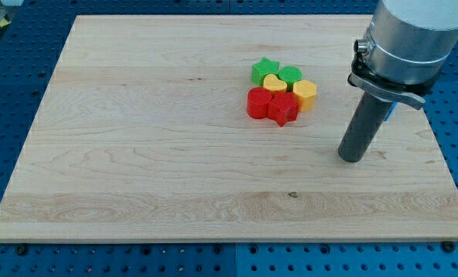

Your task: Drag the red blocks into the yellow blocks

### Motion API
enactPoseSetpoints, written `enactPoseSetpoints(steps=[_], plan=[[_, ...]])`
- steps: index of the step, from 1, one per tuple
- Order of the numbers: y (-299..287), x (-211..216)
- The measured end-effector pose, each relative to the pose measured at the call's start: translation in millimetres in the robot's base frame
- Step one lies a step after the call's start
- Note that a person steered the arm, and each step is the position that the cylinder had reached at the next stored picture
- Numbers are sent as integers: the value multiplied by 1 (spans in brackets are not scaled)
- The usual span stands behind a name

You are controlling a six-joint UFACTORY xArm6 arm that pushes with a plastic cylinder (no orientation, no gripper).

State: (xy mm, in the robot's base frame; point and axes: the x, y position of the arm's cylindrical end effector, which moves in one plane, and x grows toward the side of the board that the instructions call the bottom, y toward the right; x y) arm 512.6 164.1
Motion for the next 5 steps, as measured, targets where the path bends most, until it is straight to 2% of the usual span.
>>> enactPoseSetpoints(steps=[3,5], plan=[[16,24],[84,24]])
